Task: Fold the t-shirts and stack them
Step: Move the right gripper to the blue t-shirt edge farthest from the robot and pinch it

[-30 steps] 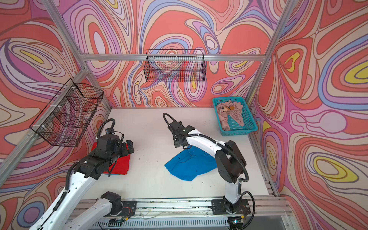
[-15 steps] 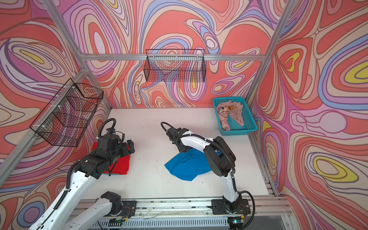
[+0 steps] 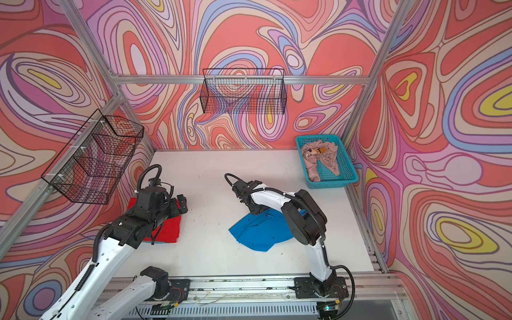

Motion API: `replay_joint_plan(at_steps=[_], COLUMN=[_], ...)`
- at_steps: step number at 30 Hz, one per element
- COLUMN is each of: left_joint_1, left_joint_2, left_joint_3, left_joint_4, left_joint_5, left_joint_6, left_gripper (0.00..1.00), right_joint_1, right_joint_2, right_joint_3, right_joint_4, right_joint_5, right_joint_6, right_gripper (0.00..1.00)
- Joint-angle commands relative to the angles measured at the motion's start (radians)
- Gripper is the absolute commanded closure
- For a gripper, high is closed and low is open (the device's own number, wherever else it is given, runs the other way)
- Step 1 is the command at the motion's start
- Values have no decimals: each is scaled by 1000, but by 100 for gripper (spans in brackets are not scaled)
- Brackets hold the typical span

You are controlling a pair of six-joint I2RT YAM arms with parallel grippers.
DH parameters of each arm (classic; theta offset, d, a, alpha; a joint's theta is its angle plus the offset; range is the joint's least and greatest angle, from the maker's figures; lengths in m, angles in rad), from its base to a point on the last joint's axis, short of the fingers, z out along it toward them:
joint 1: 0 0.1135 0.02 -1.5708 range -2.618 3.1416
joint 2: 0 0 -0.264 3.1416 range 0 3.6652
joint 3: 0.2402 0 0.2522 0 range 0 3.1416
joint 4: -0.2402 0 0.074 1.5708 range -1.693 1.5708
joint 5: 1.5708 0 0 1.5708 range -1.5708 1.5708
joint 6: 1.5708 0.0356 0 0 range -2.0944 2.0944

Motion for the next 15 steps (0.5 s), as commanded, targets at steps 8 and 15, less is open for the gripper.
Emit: replay_joint_plan(at_steps=[8, 15], left_joint_1=[6, 7], left_joint_2=[4, 0], left_joint_3=[19, 18], left_joint_4=[-27, -28], left_joint_5=[11, 8], left_joint_6=[-9, -9], left_gripper=[0, 0], right_joint_1=[42, 82], right_joint_2=[-14, 8], right_joint_3=[19, 86], right_joint_4=[-55, -90], right_joint_5=[47, 77], right_joint_6=[9, 9], right_gripper=[54, 52])
